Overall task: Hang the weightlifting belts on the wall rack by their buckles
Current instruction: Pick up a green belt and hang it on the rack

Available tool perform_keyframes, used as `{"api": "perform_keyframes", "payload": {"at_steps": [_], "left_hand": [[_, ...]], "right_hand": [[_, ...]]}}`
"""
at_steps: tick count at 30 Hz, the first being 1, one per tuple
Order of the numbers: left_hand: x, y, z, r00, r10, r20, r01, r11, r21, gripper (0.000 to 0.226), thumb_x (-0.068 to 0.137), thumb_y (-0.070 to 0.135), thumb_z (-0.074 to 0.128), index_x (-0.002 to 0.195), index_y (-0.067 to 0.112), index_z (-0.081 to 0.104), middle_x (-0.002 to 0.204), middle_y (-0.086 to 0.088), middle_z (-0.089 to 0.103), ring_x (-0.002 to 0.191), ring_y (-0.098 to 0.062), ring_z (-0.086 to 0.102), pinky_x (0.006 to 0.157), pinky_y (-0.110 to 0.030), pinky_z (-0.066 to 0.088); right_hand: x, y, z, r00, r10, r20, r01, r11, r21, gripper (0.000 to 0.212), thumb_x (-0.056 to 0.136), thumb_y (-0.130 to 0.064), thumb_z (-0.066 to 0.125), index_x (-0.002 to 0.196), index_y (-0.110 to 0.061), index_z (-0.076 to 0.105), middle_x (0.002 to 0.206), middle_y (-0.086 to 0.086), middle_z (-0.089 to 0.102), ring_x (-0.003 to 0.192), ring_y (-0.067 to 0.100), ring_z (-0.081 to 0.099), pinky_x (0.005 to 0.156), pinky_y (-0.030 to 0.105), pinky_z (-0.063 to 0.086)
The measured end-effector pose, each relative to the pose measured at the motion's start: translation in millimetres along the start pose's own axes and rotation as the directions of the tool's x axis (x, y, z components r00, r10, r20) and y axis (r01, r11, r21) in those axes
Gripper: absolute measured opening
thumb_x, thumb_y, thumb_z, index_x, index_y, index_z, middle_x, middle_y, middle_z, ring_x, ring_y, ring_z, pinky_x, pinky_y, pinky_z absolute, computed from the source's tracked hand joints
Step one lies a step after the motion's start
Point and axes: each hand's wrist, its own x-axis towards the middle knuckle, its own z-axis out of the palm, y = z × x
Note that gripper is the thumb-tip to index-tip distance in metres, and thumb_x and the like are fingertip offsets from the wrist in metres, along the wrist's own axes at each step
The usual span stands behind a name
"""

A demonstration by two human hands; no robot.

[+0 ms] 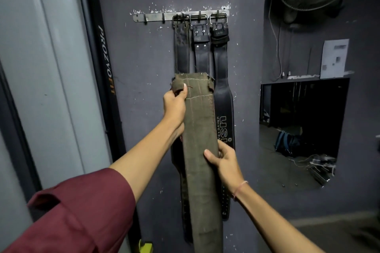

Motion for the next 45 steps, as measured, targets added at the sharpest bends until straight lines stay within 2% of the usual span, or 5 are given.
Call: {"api": "perform_keyframes", "payload": {"at_steps": [3, 15, 26, 33, 45], "left_hand": [[5, 4, 5, 0.994, -0.011, 0.108, 0.005, 0.999, 0.05, 0.036, 0.097, 0.028, 0.061, 0.112, -0.004, 0.065, 0.095, -0.014, 0.073, 0.081, -0.02, 0.073, 0.065, -0.03, 0.06], [-42, -63, -18, 0.976, 0.171, 0.136, -0.206, 0.928, 0.311, 0.023, 0.101, 0.04, 0.05, 0.114, 0.022, 0.056, 0.104, 0.009, 0.069, 0.095, 0.002, 0.066, 0.083, -0.021, 0.05], [-23, -56, -19, 0.953, 0.299, -0.05, -0.287, 0.943, 0.167, 0.025, 0.098, 0.029, 0.057, 0.099, 0.005, 0.065, 0.095, -0.007, 0.071, 0.091, -0.019, 0.067, 0.088, -0.05, 0.054], [-7, -51, -26, 0.948, 0.313, -0.049, -0.295, 0.929, 0.222, 0.02, 0.102, 0.026, 0.052, 0.088, 0.012, 0.059, 0.084, -0.003, 0.064, 0.08, -0.012, 0.061, 0.072, -0.02, 0.05], [-8, -43, -23, 0.971, 0.237, 0.023, -0.234, 0.934, 0.272, 0.04, 0.094, 0.046, 0.058, 0.096, 0.007, 0.064, 0.089, -0.007, 0.073, 0.085, -0.019, 0.071, 0.081, -0.043, 0.059]], "right_hand": [[14, -18, 6, 0.994, -0.071, -0.078, 0.071, 0.997, -0.003, 0.024, 0.091, 0.008, 0.059, 0.106, -0.01, 0.066, 0.096, -0.001, 0.077, 0.089, 0.012, 0.072, 0.076, 0.025, 0.058], [84, -63, 30, 0.964, -0.181, -0.194, 0.176, 0.983, -0.044, 0.015, 0.088, -0.006, 0.061, 0.099, -0.008, 0.072, 0.1, 0.015, 0.075, 0.1, 0.035, 0.071, 0.09, 0.055, 0.056], [46, -35, 15, 0.998, -0.067, 0.017, 0.068, 0.994, -0.088, 0.031, 0.085, -0.003, 0.072, 0.115, 0.003, 0.064, 0.109, 0.018, 0.073, 0.1, 0.032, 0.071, 0.086, 0.042, 0.06], [-21, 57, -15, 0.98, 0.182, 0.081, -0.165, 0.97, -0.177, 0.027, 0.079, 0.007, 0.075, 0.105, 0.001, 0.07, 0.101, 0.009, 0.077, 0.093, 0.02, 0.073, 0.077, 0.031, 0.057], [69, -67, 41, 0.996, -0.072, -0.055, 0.071, 0.997, -0.016, 0.03, 0.095, -0.006, 0.061, 0.122, 0.005, 0.055, 0.12, 0.027, 0.065, 0.106, 0.035, 0.067, 0.092, 0.046, 0.057]]}}
